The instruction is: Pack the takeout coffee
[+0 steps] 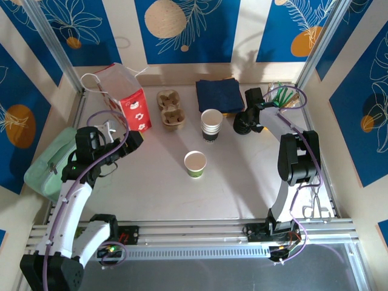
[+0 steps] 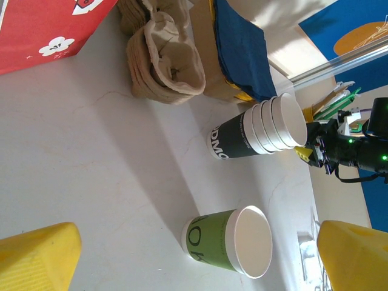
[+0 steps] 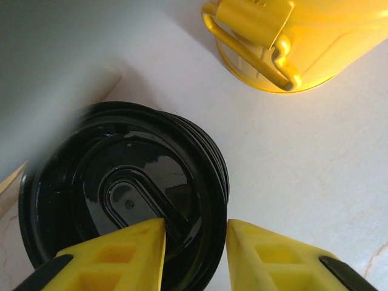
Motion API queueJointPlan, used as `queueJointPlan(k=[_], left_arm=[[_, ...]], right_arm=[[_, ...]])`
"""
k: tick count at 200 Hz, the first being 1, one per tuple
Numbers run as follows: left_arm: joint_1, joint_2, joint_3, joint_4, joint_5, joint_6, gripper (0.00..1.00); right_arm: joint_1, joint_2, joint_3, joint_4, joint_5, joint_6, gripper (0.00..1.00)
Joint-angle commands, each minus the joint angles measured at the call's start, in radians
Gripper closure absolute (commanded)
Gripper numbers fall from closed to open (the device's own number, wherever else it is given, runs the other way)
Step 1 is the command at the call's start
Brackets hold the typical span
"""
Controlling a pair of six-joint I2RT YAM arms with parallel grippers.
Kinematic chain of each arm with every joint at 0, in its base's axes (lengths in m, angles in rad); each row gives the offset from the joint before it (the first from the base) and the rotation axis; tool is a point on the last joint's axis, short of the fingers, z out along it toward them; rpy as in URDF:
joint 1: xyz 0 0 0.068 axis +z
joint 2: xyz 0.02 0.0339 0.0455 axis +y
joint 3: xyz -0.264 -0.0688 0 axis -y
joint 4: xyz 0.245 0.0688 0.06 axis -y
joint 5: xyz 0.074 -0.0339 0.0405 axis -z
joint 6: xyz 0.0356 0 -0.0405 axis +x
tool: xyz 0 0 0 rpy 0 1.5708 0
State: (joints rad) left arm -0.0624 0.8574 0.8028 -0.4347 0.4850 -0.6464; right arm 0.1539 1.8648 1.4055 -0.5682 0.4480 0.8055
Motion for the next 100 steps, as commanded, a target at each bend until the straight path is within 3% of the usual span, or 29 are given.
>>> queueJointPlan(k=[1, 72, 100], left_arm=[[-0.006, -0.014, 0.010, -0.013, -0.014, 0.024, 0.01], [-0.007, -0.016, 0.015, -0.019, -0.016, 0.024, 0.01], [-0.007, -0.015, 0.017, -0.022, -0.018, 0.025, 0.01]], right_arm=[[0.000, 0.026, 0.014, -0.007, -0.008, 0.011, 0.67], [0.003, 0.037, 0.021, -0.008, -0.017, 0.012, 0.68], [0.003, 0.032, 0.021, -0.007, -0.020, 0.006, 0.73]])
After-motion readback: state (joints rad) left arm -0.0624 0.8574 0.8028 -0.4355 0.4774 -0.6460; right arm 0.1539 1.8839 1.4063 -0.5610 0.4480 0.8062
